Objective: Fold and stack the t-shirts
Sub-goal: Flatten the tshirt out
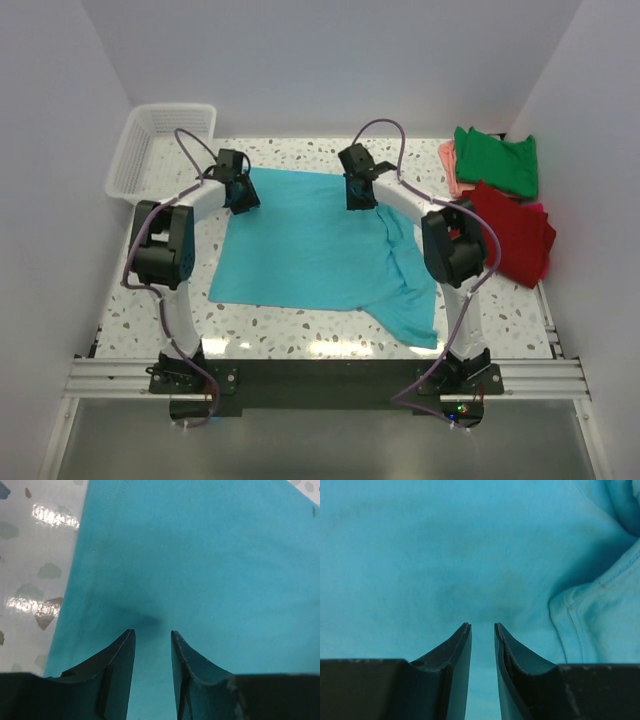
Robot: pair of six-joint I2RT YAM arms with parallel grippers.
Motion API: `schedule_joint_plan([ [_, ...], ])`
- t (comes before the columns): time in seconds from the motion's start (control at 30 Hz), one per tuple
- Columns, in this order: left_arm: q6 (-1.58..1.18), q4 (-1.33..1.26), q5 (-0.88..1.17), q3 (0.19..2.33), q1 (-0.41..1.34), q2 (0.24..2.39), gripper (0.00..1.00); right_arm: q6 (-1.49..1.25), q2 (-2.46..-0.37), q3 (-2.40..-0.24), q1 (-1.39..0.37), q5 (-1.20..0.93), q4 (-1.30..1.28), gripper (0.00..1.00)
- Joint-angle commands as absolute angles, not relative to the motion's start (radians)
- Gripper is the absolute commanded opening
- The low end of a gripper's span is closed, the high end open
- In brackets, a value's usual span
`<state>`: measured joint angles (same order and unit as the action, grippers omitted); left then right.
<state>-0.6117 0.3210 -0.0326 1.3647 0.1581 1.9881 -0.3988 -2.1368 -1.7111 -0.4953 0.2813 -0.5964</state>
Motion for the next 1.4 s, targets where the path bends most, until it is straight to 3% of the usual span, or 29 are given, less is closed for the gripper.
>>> schedule_joint_plan([
  [0.0,-0.549,0.241,-0.008,1.448,0.152,2.039,0.39,-0.388,-2.177,-1.804,-0.465,0.285,-0.58,0.28],
  [0.53,-0.564,0.317,-0.026,1.591,0.152,2.21,0.4,-0.406,-2.296,-1.891,-0.377,0.278,-0.637,0.23],
  [1.37,-0.696,0.612,-0.342,1.73,0.127,2.281,0.39,-0.402,-2.266,-1.971,-0.175,0.532,-0.841,0.19],
])
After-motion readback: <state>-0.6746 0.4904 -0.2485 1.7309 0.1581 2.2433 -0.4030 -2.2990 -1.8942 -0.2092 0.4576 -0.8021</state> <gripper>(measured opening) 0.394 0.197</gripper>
